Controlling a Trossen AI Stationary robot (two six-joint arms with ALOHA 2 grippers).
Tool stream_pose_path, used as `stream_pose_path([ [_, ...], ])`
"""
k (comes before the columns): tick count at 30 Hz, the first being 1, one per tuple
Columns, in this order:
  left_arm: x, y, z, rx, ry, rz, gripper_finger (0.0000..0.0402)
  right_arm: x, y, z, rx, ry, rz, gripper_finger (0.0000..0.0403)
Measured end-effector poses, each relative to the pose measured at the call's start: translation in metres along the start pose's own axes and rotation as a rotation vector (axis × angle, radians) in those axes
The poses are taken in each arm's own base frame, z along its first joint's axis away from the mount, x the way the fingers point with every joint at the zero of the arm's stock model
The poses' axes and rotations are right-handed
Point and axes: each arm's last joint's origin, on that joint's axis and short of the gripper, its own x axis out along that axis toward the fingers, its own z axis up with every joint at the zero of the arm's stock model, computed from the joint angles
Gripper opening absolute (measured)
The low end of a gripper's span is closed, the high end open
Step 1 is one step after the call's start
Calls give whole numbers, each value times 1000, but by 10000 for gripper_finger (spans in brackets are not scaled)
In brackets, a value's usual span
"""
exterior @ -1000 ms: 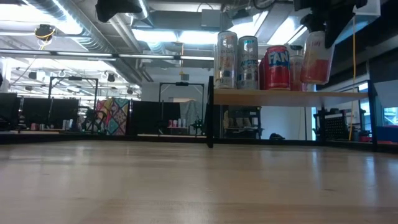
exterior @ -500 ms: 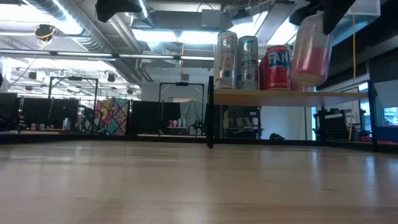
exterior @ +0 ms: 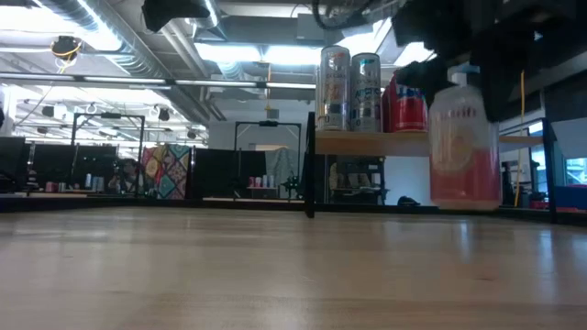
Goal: Place canned beverage on shelf
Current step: Put the orange white soda can on the shelf aligned with the other orange white soda can
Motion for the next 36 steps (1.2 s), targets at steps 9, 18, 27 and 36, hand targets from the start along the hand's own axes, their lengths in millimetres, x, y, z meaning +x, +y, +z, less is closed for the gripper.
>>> stream_pose_path([
  [9,3,0,-1,14,11,6,329,22,-5,10,12,52,-41,266],
  [18,20,0,-5,20,59,30,329,31,-6,18,32,26,-32,296],
  [27,41,-1,-10,-1,94,48,329,-18,1,10,78,-29,26,299],
  [36,67,-3,-15,-32,114,49,329,-8,1,-3,46,-77,8,300],
])
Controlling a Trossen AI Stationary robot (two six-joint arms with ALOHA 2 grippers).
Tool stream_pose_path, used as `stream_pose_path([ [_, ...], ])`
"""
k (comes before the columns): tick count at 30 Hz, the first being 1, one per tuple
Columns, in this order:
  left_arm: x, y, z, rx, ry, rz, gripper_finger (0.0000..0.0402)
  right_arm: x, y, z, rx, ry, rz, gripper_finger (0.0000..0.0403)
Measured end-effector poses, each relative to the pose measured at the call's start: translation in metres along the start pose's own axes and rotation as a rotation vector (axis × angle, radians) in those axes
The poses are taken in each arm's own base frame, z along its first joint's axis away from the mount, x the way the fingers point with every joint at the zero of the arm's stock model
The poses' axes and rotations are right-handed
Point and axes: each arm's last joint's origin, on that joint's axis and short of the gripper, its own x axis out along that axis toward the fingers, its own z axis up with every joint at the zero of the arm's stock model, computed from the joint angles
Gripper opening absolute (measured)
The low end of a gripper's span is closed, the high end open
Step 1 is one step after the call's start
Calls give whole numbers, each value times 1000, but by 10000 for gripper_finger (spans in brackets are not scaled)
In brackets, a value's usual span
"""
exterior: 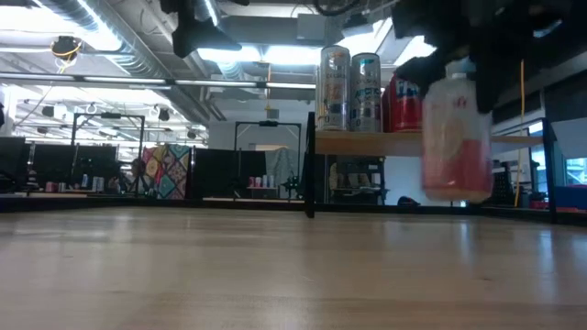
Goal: Place canned beverage on shelf
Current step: Put the orange white soda can on the shelf aligned with the other orange white soda can
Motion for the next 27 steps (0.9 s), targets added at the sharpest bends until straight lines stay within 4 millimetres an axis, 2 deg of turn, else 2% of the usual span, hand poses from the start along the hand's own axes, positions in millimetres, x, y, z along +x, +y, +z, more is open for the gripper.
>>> stream_pose_path([
  [7,0,-1,2,-47,-32,4,329,28,-2,-9,-10,22,-35,301],
  [20,0,0,2,-54,-33,11,329,36,-3,-8,-11,14,-36,303],
  [23,0,0,2,-53,-33,11,329,40,-4,-6,-11,26,-35,320],
  [27,1,0,2,-51,-29,14,329,47,-4,-6,27,57,-32,369],
])
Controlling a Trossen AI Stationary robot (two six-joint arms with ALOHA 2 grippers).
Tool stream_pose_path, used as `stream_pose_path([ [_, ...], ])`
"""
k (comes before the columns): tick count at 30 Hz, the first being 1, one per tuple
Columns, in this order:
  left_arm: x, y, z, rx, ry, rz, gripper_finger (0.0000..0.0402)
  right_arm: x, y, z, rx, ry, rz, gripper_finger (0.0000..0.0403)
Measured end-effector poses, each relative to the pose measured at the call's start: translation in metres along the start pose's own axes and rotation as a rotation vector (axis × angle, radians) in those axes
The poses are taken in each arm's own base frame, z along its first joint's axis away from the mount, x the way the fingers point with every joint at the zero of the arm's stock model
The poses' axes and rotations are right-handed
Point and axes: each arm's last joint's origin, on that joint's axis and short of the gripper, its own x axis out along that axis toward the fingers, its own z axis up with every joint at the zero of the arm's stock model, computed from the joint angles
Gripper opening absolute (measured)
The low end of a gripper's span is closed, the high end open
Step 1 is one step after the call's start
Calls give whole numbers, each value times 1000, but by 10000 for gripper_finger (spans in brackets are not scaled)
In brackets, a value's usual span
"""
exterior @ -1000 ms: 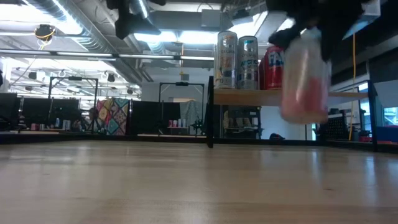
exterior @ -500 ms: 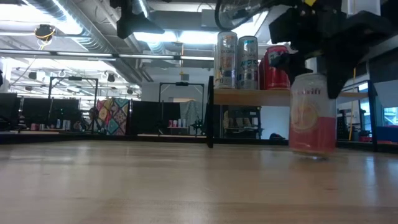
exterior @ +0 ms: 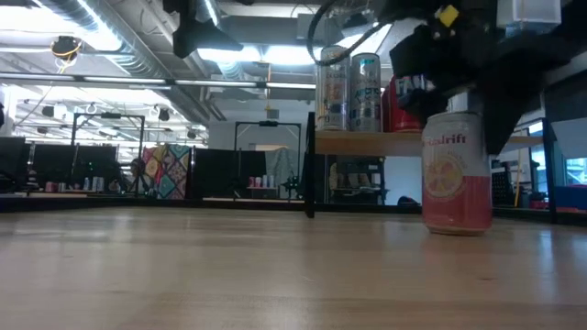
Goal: Place canned beverage on shelf
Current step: Put the orange white soda can on the shelf aligned with the other orange white soda can
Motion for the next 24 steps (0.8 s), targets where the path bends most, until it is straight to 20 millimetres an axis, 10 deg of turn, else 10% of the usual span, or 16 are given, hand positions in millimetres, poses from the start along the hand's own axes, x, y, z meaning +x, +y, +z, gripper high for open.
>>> stream_pose_path([
  [6,23,-1,-8,9,48,18,329,-47,8,-5,42,-34,53,390],
  [14,83,1,-30,-25,111,33,329,-94,24,-59,261,-130,-31,375],
  [24,155,4,-53,-108,105,62,329,-53,53,-110,527,-341,4,376],
])
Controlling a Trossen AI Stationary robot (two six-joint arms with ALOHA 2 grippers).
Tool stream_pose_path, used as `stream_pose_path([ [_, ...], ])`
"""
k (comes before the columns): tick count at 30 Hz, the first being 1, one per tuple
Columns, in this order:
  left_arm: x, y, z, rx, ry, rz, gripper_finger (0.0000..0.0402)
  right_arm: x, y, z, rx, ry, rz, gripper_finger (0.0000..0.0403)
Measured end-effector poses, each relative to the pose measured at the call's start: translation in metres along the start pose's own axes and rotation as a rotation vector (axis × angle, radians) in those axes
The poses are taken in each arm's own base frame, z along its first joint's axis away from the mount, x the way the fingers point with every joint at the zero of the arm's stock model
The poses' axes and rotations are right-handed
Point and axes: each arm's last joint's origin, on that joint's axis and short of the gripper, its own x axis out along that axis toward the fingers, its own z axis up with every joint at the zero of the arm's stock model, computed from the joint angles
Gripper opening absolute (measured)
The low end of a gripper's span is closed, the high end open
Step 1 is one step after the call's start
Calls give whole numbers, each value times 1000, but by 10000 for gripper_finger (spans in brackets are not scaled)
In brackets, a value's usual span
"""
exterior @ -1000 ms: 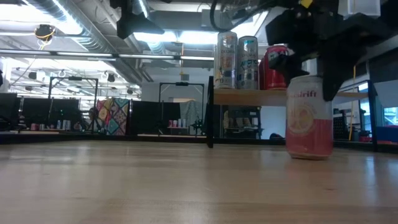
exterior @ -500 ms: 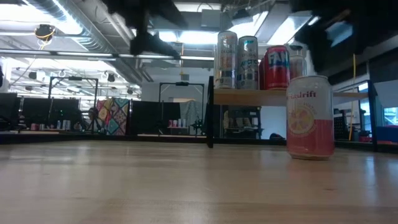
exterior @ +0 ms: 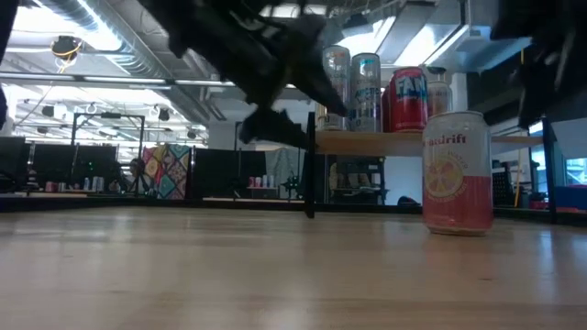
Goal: Place canned beverage on shelf
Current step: Put the orange white soda can on the shelf aligned with the other orange white soda can
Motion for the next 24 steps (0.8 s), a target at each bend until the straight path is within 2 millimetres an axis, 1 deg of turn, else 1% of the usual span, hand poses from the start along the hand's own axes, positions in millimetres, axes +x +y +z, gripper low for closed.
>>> stream_pose_path([
  [5,34,-7,6,22,-12,41,329,24,4,-14,29,-67,-1,376],
  [9,58,-5,9,21,-28,101,329,41,3,-17,69,-106,-63,376],
  [13,79,-6,12,20,-60,149,329,48,4,-14,103,-165,-136,376],
  [16,90,-12,16,29,-71,139,329,52,5,-12,121,-205,-166,376],
  [19,96,-21,18,56,-79,118,329,57,9,-8,126,-230,-163,376],
  [24,97,-30,14,79,-75,102,329,60,9,-9,116,-216,-182,376],
])
